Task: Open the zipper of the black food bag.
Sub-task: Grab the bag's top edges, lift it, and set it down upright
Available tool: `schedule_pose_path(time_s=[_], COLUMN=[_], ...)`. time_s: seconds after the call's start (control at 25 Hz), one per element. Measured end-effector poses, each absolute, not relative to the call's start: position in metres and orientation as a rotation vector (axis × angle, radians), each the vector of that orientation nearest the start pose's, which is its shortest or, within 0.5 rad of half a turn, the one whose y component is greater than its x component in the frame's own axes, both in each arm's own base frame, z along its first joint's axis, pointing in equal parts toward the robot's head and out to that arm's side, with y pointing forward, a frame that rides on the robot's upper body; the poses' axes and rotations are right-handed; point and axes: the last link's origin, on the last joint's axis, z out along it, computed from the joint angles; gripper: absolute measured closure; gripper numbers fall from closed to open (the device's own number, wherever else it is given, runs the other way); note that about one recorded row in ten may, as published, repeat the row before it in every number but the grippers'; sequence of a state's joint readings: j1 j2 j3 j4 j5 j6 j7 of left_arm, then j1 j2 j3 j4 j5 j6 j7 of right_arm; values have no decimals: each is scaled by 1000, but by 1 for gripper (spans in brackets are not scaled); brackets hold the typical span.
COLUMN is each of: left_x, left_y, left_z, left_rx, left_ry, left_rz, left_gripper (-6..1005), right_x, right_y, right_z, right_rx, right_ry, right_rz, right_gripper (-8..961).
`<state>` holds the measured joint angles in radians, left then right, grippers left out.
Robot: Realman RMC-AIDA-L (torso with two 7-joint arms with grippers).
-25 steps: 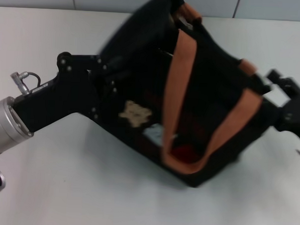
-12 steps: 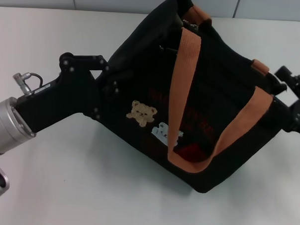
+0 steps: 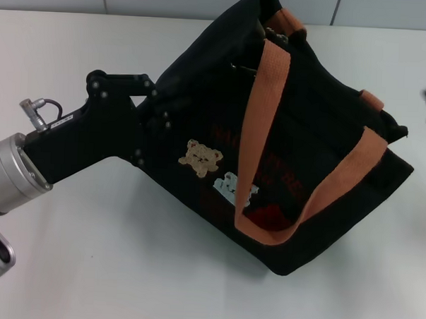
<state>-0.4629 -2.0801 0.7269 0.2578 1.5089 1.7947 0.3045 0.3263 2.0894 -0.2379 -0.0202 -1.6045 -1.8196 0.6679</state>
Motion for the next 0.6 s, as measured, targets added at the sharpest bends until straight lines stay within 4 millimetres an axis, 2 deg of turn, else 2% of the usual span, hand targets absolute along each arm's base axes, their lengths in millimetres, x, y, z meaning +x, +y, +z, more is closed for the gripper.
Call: schedule_pose_path(time_s=[0.08,0.24,0.48,0.6], left_x=[-247,-247,-244,-241], left_y=[280,281,282,284], left_z=[-13,-13,-12,-13], left_rx=[-1920,-1911,-1894,-1886], left_ry=[927,941,965,982], left_rz=[-771,-761,-762,-764], left_gripper=[912,912,912,912], right_x=[289,275,288,286], right_y=[246,251,251,251], right_z=[-7,-26,-44,-55], right_rx=[-1870,-2065,-2216,-2311], right_ry=[498,480,555,561], right_rz=[1391,1383,1210,1161], right_gripper=[122,121,122,123])
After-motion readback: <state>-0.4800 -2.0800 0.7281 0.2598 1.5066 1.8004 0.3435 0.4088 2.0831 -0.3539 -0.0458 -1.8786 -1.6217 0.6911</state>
